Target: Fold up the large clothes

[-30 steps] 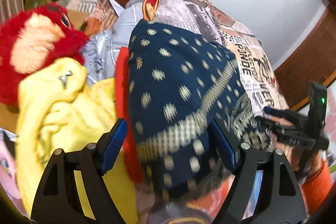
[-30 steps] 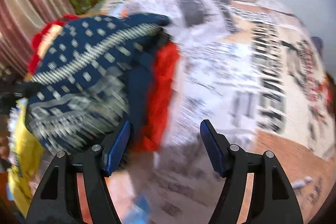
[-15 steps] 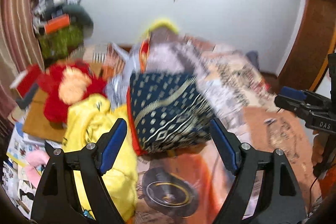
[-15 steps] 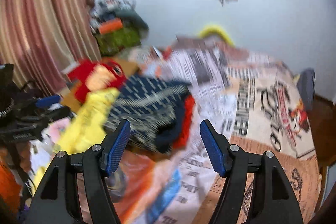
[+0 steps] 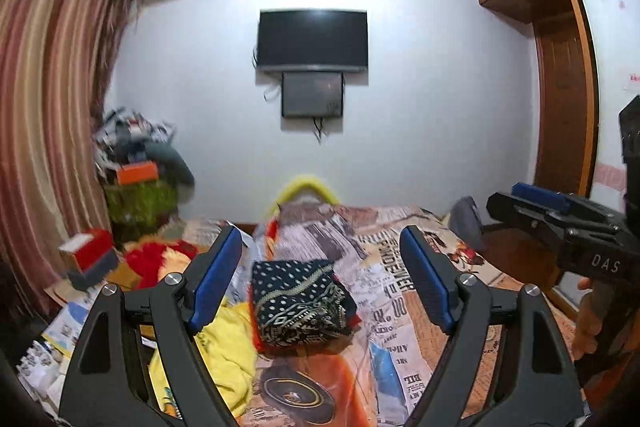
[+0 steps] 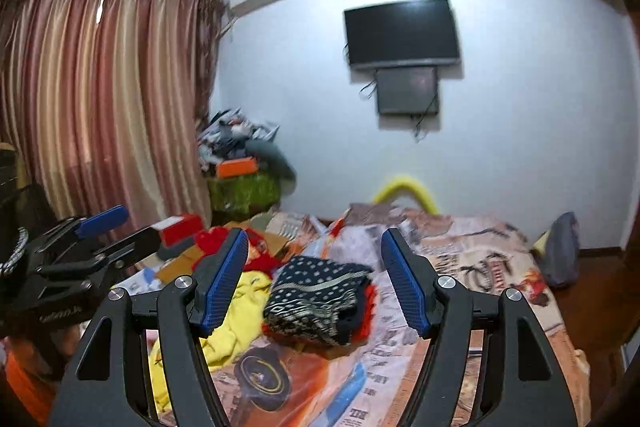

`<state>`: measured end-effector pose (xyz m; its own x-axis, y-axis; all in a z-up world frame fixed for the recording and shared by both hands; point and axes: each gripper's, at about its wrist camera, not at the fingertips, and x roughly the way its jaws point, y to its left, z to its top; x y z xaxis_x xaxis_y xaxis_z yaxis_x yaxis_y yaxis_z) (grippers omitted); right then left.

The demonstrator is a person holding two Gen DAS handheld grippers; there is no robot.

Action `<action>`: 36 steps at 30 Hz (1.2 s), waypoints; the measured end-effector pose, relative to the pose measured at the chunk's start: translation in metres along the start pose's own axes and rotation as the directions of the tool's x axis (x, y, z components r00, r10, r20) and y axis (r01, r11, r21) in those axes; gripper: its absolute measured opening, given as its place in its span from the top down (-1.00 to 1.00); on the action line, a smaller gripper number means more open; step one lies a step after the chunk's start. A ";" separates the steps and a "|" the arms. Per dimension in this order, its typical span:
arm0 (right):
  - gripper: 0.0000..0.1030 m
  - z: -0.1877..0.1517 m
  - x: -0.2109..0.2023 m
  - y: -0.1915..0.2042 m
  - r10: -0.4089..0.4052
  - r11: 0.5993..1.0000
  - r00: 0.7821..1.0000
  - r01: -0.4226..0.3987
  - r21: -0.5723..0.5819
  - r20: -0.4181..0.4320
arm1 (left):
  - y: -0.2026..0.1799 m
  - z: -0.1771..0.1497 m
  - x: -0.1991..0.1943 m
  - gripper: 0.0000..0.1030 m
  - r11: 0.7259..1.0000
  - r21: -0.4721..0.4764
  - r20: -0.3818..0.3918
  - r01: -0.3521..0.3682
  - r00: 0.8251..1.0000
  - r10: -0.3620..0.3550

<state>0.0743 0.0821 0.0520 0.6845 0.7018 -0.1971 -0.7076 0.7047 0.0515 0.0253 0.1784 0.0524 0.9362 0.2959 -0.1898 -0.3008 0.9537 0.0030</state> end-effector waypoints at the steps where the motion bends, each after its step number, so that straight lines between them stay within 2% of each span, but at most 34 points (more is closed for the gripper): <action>1: -0.35 -0.002 -0.007 0.002 -0.011 1.000 1.000 0.011 0.005 0.008 | -0.004 -0.002 -0.010 -0.57 1.000 0.010 0.024 -0.023 0.999 0.022; 4: -0.51 -0.007 -0.014 0.002 -0.035 0.999 0.999 0.035 0.011 0.018 | -0.010 -0.010 -0.032 -0.68 0.999 -0.016 0.063 -0.051 0.997 0.052; 7: -0.71 -0.012 -0.016 0.007 -0.053 0.998 0.998 0.053 -0.015 0.019 | -0.006 -0.017 -0.040 -0.86 0.997 -0.075 0.052 -0.033 0.998 0.037; 9: -1.00 -0.015 -0.018 0.009 -0.074 0.997 0.997 0.074 -0.017 0.024 | -0.004 -0.020 -0.046 -0.91 0.995 -0.092 0.054 -0.046 0.997 0.052; 16: -1.00 -0.020 -0.014 0.007 -0.087 0.996 0.996 0.087 0.015 -0.006 | -0.004 -0.027 -0.053 -0.97 0.994 -0.089 0.032 -0.060 0.998 0.063; 36: -1.00 -0.027 -0.029 0.009 -0.097 0.995 0.995 0.097 0.030 -0.008 | 0.003 -0.034 -0.050 -0.98 0.992 -0.108 -0.001 -0.072 0.997 0.072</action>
<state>0.0438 0.0654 0.0313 0.7482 0.6295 -0.2094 -0.6325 0.7721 0.0612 -0.0284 0.1646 0.0284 0.9118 0.3640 -0.1900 -0.3853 0.9185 -0.0894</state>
